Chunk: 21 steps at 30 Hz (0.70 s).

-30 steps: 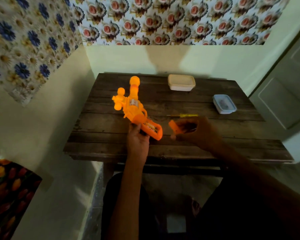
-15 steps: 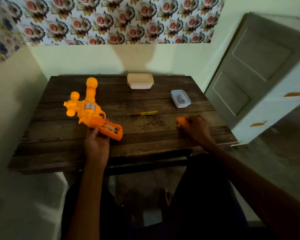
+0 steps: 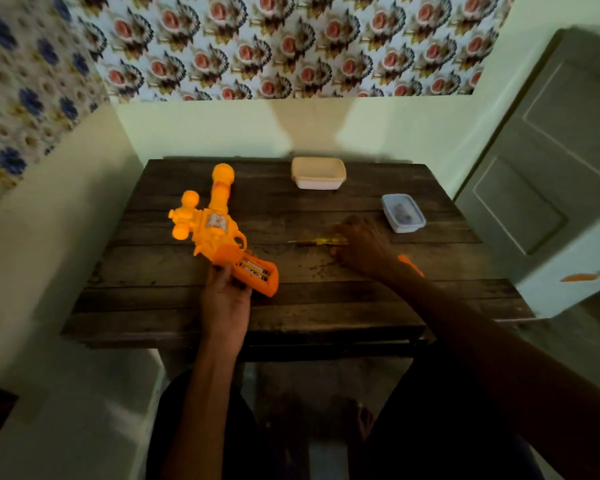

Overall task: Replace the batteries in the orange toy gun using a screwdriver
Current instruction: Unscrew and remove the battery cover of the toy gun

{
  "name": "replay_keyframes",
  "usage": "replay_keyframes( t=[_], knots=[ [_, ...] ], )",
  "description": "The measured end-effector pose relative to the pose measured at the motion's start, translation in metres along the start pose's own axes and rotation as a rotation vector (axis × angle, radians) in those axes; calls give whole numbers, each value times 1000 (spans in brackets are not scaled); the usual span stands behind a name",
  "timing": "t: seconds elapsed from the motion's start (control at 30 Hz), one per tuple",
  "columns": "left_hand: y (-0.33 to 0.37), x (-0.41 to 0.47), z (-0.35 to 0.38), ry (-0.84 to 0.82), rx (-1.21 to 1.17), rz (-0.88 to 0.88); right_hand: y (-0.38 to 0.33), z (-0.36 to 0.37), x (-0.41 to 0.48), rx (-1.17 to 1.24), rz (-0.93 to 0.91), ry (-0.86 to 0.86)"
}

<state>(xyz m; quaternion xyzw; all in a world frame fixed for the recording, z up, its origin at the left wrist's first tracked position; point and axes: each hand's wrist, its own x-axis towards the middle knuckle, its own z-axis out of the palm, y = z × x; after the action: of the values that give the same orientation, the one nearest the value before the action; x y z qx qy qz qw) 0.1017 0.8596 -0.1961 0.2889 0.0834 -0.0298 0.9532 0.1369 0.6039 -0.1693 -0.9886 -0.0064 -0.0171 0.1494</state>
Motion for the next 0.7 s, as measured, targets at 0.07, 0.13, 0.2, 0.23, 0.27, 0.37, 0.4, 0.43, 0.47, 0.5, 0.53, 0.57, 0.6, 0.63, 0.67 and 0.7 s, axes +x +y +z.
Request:
replay_keyframes(
  t=[0.07, 0.13, 0.2, 0.23, 0.27, 0.37, 0.4, 0.43, 0.47, 0.5, 0.53, 0.57, 0.6, 0.63, 0.67, 0.7],
  knots=[
    [-1, -1, 2, 50, 9, -4, -10, 2, 9, -85, 25, -34],
    [-1, 0, 2, 75, 4, -8, -19, 2, 14, -77, 20, 5],
    [0, -2, 4, 82, -5, -22, -33, 0, 9, 51, -11, -6],
    [1, -2, 4, 85, -10, -23, -44, -2, 4, 147, -27, -23],
    [2, -2, 4, 86, -14, -21, -55, -3, -2, 251, -44, -17],
    [6, -5, 9, 90, -24, -23, -81, -13, -30, 412, -166, 71],
    [7, -6, 9, 97, -35, -26, -89, -17, -38, 461, -193, 106],
    [7, -6, 9, 102, -45, -30, -94, -21, -45, 522, -195, 140],
    [8, -6, 9, 105, -54, -30, -99, -25, -49, 601, -172, 156],
    [7, -5, 8, 111, -59, -32, -101, -26, -50, 693, -139, 158],
    [7, -4, 7, 115, -65, -33, -104, -28, -50, 782, -107, 143],
    [8, -4, 7, 112, -69, -31, -107, -30, -49, 867, -81, 121],
    [8, -4, 7, 110, -68, -29, -109, -30, -47, 938, -58, 106],
    [8, -5, 7, 106, -63, -29, -111, -31, -45, 998, -36, 104],
    [9, -5, 7, 105, -58, -31, -113, -31, -43, 1042, -18, 114],
    [9, -5, 8, 105, -56, -35, -115, -32, -41, 1081, -5, 126]
  ],
)
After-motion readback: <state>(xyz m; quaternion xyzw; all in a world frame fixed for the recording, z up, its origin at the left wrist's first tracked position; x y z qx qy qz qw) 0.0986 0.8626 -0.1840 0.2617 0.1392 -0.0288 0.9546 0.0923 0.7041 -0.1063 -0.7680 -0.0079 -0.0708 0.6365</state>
